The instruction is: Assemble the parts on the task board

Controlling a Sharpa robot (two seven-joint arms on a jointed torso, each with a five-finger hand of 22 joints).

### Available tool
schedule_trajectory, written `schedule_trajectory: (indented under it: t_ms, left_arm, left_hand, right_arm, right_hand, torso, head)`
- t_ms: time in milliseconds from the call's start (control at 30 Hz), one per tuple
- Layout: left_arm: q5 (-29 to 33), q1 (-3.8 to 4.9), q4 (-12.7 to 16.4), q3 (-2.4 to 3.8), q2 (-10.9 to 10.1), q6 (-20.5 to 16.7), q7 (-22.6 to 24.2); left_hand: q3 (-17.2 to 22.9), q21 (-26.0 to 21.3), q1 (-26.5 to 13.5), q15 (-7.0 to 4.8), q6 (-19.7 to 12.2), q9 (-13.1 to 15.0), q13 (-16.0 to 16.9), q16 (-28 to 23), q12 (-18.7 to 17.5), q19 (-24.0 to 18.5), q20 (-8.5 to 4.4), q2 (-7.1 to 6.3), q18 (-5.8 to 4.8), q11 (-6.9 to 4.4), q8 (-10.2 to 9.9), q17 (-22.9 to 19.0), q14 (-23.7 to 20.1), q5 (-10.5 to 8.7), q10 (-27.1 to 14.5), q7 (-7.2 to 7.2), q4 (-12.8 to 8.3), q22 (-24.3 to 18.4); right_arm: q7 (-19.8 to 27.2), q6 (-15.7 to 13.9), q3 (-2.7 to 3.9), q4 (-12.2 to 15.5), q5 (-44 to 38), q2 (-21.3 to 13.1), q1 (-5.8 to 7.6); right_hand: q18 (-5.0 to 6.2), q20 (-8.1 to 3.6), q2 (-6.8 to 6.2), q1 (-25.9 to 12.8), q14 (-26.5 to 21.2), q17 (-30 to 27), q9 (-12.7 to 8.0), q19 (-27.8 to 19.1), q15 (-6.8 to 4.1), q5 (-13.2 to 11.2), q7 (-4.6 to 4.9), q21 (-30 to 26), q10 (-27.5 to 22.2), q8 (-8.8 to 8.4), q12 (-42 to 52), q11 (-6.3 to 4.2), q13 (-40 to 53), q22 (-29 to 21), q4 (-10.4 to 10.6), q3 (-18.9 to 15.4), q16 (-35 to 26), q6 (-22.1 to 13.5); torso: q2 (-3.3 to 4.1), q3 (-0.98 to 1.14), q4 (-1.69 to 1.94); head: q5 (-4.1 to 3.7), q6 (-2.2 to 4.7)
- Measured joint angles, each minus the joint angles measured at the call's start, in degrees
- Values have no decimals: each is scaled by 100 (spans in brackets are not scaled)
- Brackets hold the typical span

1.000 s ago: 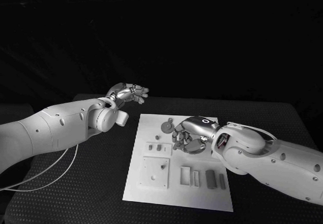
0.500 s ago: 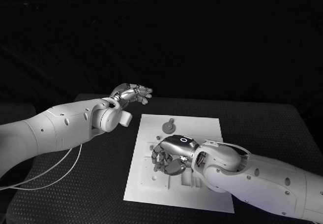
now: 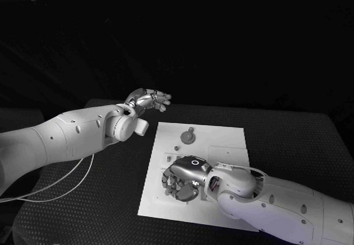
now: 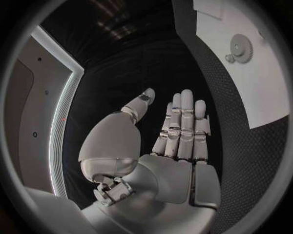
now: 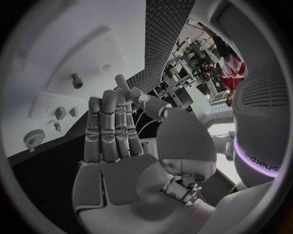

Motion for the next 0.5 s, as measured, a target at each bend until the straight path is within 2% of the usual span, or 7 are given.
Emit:
schedule_trajectory:
  t_ms: [233,500]
  left_arm:
    - [2,0,-16,-1,11,4,-4]
    - [3,-1,-32,-1,35,12,-6]
  left_hand:
    - [0,0,0,0,0,0,0,-2,0,0,0,0,0,0,0,6,0,0,0,0,0,0]
    - [0,0,0,0,0,-5,0,-22,0,0,0,0,0,0,0,11,0,0,0,0,0,5]
  right_arm:
    - [-34,-19,-5,-54,-284,74,-16]
    - [-73,-18,-27,-142,-446,77,-19]
  right_hand:
    - [21,0,0,0,11,0,0,0,-8,0,2,24,0,0,1,0,7,-1,-1,0,0,19]
    - [20,1,-1,0,11,0,0,0,-8,0,-2,24,0,0,2,0,12,-1,-7,-7,22,23]
  torso:
    - [-1,4,-7]
    - [-4,2,-10]
  head:
    - [19,-34]
    - [-5,-35]
